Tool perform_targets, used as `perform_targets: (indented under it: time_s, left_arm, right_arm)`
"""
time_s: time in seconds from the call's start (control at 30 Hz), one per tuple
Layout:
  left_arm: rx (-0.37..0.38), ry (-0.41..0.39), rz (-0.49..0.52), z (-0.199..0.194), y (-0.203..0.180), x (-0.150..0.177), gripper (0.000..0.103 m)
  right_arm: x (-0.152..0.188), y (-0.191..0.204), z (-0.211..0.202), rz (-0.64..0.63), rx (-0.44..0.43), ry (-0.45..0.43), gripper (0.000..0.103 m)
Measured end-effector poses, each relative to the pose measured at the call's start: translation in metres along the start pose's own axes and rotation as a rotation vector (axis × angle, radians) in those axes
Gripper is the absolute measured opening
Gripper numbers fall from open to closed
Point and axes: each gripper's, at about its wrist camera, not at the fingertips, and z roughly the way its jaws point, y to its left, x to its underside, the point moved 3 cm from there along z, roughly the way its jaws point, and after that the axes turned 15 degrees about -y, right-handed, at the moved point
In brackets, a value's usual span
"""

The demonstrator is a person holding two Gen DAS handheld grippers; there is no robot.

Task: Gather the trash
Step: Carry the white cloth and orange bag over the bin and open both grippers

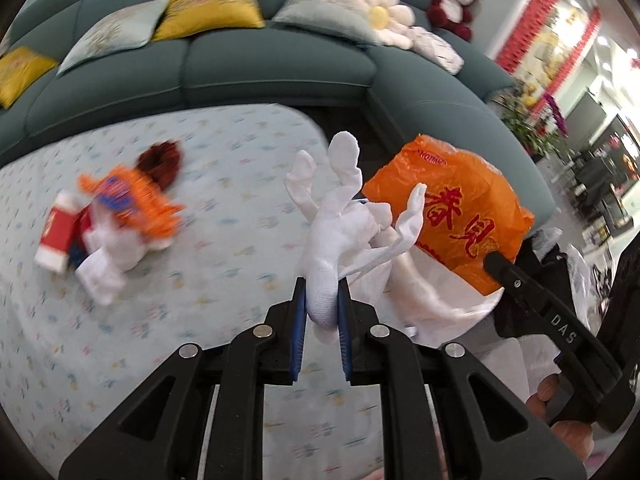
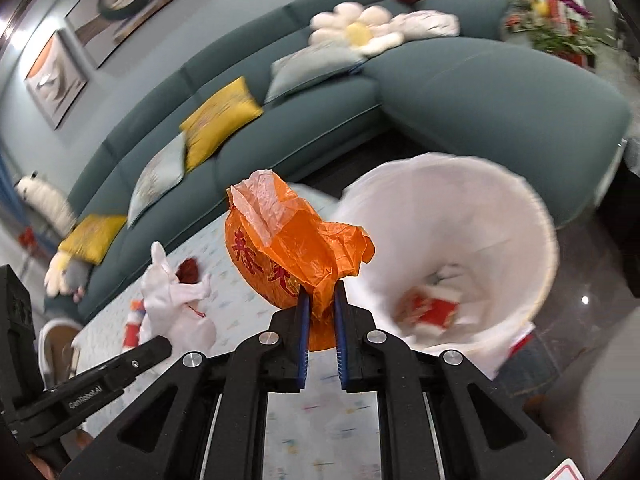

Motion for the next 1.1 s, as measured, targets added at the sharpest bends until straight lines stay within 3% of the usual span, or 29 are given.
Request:
perform_targets:
  time_s: [0.33,0.6,0.63,0.7,0.73,0.77,0.9,1.1]
  left_arm:
    - [0.124,0.03,0.082,0.039,-0.086,-0.011,0.015]
    - [0.144,0.054,0.137,0.065,-0.119,-0.005,0.017]
    - [0.14,0.054,0.137,0.067,-0.12,-0.004,0.019]
    - [0.132,0.054,0.124,0.07,-0.119,-0.005,0.032]
    - [0.128,0.054,0.114,0.069,-0.118,-0.004,0.046]
    - [0.122,0.046,0.101,0.068,-0.117,-0.004,0.051]
    - [0.098,0.026,0.1,0.064,-0.11,-0.008,0.051]
    - [0.056,0.001,0.076,0.052,-0.089,-0.01,0.053]
  right_arm:
    - [-0.021,-0.079,-0.016,0.144,0.126,-0.071,0.012]
    - [-0.024,-0.108,-0.01,0.197,0.16,-0.075,0.013]
    - [-0.025,-0.108,-0.009,0.191,0.161,-0.077,0.014]
    - [-0.027,-0.107,-0.009,0.178,0.177,-0.085,0.018]
    - [-0.027,-0.107,-0.01,0.17,0.188,-0.092,0.019]
    - [-0.027,-0.106,-0.01,0.168,0.192,-0.095,0.024]
    - [-0.026,-0.106,-0.009,0.179,0.181,-0.1,0.033]
    - [-0.027,-0.094,-0.009,0.148,0.166,-0.098,0.037]
